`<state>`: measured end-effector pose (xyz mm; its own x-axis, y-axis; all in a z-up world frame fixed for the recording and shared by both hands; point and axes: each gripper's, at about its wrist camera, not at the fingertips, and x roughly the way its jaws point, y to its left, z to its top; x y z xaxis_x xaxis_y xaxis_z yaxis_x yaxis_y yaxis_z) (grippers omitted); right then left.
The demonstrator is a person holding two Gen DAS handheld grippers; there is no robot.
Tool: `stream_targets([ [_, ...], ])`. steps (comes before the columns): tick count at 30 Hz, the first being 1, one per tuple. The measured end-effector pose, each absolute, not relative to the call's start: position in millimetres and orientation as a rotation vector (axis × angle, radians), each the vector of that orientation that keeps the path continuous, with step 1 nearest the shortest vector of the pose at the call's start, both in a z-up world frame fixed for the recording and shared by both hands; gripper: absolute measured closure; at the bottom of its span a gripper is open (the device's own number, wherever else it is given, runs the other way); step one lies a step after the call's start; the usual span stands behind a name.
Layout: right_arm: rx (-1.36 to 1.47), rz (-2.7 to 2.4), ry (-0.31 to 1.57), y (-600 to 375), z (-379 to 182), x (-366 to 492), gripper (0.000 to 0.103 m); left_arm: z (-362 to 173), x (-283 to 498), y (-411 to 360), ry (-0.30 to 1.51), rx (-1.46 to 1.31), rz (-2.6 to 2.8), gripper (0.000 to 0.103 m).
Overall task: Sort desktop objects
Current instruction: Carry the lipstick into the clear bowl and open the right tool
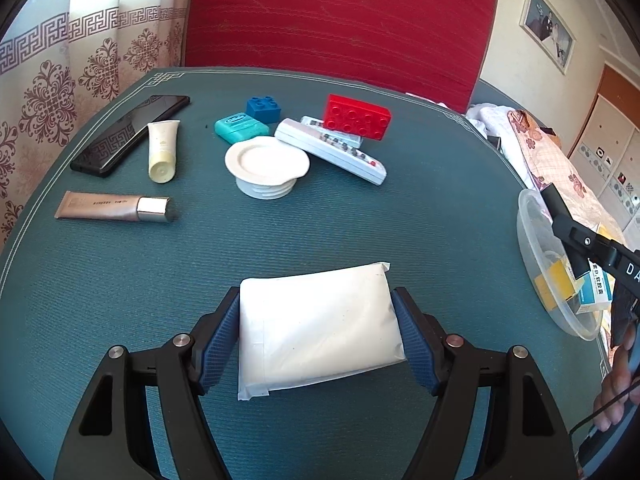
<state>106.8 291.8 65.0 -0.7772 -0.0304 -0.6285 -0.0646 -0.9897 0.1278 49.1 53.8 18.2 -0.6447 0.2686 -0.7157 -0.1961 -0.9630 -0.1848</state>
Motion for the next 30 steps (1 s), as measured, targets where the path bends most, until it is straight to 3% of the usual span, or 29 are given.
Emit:
stream_targets([
  [30, -1.006, 2.743, 0.352, 405, 42, 156, 0.081, 38, 74, 133, 0.067, -1.1, 2.549, 0.027],
])
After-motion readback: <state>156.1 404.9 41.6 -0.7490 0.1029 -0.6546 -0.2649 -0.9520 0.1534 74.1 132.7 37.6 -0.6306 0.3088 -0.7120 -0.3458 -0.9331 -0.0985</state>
